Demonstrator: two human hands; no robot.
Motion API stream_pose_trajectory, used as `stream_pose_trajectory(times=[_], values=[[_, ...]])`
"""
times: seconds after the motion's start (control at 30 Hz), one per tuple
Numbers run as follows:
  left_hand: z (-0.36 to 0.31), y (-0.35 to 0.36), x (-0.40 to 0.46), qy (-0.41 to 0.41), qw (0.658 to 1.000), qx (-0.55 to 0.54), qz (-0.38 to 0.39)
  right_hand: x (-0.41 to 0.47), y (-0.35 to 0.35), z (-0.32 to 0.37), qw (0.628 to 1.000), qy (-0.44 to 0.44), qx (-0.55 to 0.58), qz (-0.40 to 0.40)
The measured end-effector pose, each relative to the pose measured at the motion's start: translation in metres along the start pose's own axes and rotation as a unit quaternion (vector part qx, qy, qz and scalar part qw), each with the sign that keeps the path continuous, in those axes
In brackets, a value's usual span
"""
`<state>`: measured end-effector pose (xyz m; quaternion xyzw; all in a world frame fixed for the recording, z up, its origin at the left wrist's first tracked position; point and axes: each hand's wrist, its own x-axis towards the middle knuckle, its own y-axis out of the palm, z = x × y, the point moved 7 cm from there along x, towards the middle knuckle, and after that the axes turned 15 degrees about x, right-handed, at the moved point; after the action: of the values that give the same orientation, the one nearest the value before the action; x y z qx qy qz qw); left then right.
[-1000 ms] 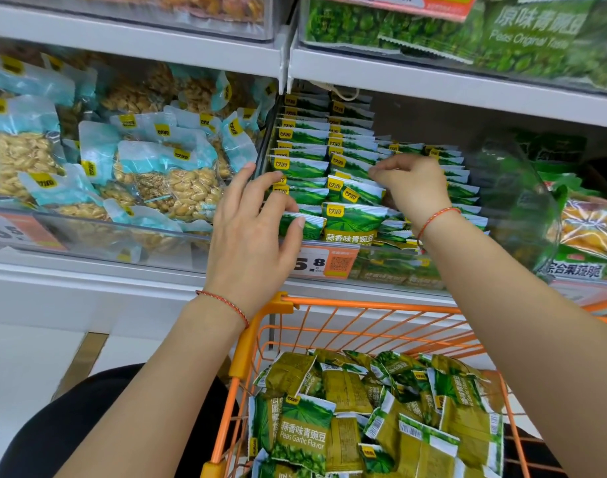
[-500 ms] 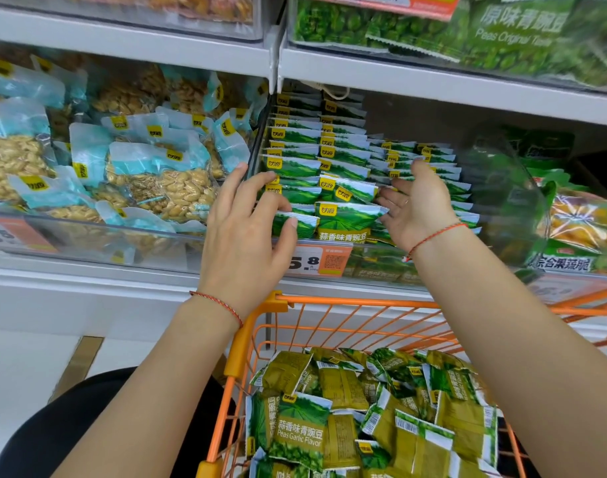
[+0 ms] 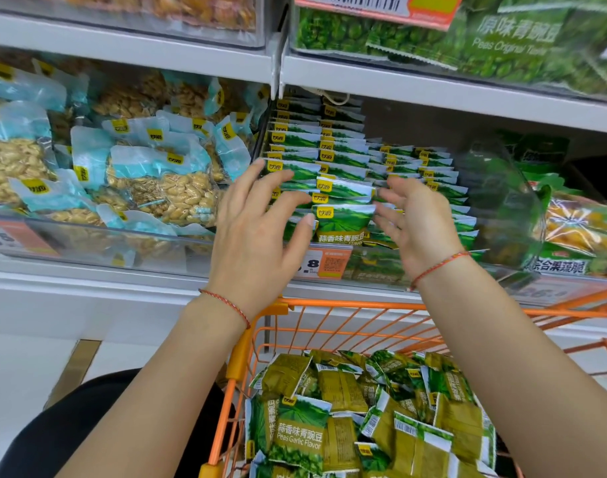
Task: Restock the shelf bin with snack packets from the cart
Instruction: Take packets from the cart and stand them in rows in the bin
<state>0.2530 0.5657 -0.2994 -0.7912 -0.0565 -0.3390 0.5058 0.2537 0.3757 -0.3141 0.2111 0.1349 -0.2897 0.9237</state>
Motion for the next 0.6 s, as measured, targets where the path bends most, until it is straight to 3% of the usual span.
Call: stream_pose_trajectory(times=[0.1, 0.23, 0.33, 0.43, 0.6], values=[[-0.013, 0.001, 0.007, 0.019, 1.0, 0.02, -0.005, -0.006, -0.009, 0.004, 0.992, -0.02, -0.108, 0.059], [-0.016, 0.008, 0.009, 0.024, 1.0, 0.018, -0.003, -0.008, -0.009, 0.016, 0.958, -0.149, -0.228, 0.084], [-0.017, 0.012, 0.007, 0.035, 0.999, 0.019, 0.006, -0.017, -0.002, 0.028, 0.901, -0.312, -0.286, 0.091], [-0.018, 0.014, 0.007, 0.033, 0.999, 0.012, 0.007, -0.03, 0.01, 0.018, 0.813, -0.426, -0.379, 0.118], [-0.023, 0.016, 0.007, 0.037, 0.999, 0.031, 0.005, -0.026, 0.025, -0.02, 0.722, -0.361, -0.557, 0.197]])
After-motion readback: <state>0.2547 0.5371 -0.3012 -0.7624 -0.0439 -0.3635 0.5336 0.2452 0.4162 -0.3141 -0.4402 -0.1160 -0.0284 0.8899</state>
